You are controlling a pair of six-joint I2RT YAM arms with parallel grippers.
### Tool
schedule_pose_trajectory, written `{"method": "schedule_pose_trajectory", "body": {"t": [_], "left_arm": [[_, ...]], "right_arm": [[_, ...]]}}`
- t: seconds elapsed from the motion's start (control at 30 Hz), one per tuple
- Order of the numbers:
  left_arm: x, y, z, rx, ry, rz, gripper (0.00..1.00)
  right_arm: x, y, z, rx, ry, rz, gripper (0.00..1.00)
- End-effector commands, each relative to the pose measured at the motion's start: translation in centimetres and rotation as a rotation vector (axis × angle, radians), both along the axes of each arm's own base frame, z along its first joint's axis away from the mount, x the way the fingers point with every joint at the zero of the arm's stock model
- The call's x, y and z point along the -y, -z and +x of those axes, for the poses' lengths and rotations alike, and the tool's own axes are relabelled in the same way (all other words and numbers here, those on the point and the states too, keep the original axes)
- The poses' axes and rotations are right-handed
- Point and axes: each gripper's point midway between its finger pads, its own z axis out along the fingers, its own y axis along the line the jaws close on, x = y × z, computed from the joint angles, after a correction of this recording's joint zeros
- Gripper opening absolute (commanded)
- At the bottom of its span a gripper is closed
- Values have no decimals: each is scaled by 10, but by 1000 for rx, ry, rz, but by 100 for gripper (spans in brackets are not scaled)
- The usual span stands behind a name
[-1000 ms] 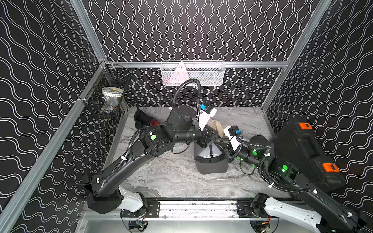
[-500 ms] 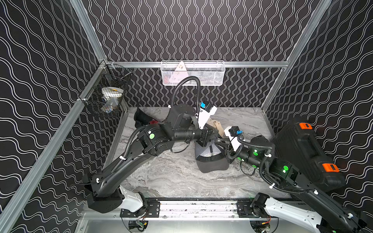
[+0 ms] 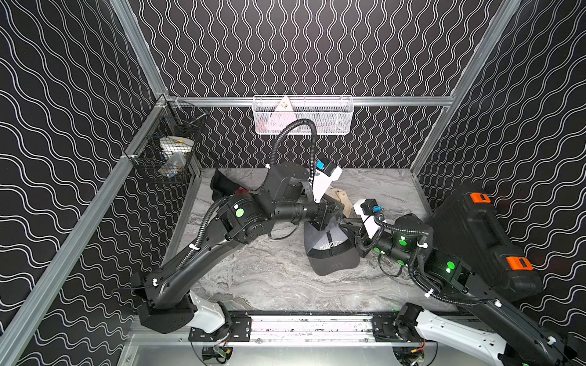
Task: Open the adjustable buckle of the baseball cap
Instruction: Open the adjustable buckle on the baseball cap.
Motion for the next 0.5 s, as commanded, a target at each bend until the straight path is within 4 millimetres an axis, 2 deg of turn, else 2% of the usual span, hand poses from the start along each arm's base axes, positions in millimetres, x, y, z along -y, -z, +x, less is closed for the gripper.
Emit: {"method": "schedule_pose_trajectory", "body": {"t": [0.0,0.17,0.33,0.37,0.43,0.47], "left_arm": [[5,-3,-3,-5,28,-19,0],[6,-6,-3,-7,33,-32,0],[5,-4,-3,-6,25,-32,0],[4,-3,-2,-2,18,-30,5],[0,-2,-2,7,7,-28,35],[-2,-3,-2,16,0,-29,43]], "right_arm": [[-5,-19,0,31,-14,79,26],[-11,-23,-1,28,-32,104,21],[-8,-29,0,18,-11,167,4],[-6,-30,1,15,1,178,2],[-1,-32,3,5,37,202,0],[1,-31,4,-2,51,209,0]]}}
